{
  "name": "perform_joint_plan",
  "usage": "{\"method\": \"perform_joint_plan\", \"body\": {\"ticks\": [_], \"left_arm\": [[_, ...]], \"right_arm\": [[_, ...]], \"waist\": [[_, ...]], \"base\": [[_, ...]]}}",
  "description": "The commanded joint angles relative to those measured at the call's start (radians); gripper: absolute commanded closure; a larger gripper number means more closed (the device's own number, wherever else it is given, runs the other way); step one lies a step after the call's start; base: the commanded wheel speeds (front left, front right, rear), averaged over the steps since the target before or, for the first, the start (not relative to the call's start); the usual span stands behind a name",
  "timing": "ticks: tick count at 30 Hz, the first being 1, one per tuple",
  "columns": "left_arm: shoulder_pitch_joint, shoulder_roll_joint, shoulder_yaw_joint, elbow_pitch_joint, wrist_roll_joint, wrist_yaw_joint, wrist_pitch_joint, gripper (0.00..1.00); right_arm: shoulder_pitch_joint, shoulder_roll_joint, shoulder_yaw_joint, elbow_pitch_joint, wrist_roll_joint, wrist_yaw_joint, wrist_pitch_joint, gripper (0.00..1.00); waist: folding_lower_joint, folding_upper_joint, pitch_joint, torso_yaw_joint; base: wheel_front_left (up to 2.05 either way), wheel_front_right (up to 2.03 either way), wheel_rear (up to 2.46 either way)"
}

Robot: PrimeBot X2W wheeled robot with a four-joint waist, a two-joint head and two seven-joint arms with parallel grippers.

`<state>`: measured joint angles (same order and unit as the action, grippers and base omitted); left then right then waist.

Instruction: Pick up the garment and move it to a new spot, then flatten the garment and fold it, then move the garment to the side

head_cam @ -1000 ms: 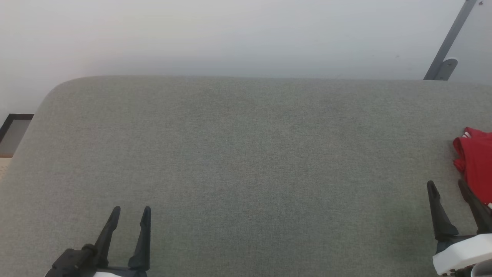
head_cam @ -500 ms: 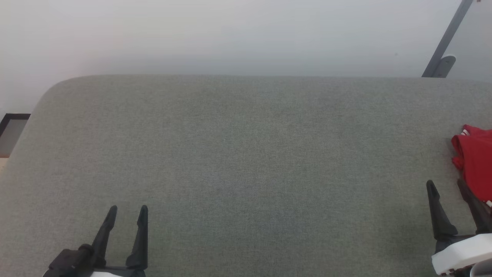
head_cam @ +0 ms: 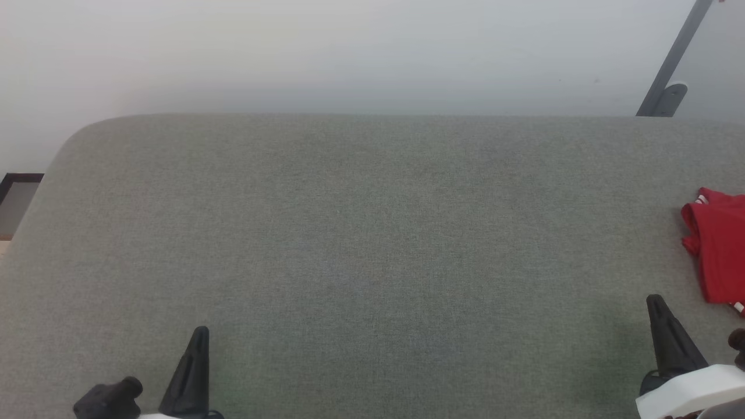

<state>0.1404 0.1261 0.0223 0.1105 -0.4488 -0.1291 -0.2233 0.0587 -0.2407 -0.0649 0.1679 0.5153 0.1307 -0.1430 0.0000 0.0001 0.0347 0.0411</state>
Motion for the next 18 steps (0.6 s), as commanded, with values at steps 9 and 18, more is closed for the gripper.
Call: {"method": "perform_joint_plan", "body": {"ticks": [9,18], "left_arm": [[-0.056,0.002,0.008,0.010,-0.174,0.000,0.039,1.00],[-0.083,-0.003,0.012,0.028,-0.309,0.000,0.073,1.00]], "right_arm": [[-0.043,0.019,-0.012,-0.003,0.155,0.000,0.036,1.00],[-0.060,0.041,-0.017,0.007,0.278,0.000,0.064,1.00]], "waist": [[0.0000,-0.0001,-0.003,-0.003],[0.0000,-0.0001,-0.005,-0.006]], "base": [[0.00,0.00,0.00],[0.00,0.00,0.00]]}}
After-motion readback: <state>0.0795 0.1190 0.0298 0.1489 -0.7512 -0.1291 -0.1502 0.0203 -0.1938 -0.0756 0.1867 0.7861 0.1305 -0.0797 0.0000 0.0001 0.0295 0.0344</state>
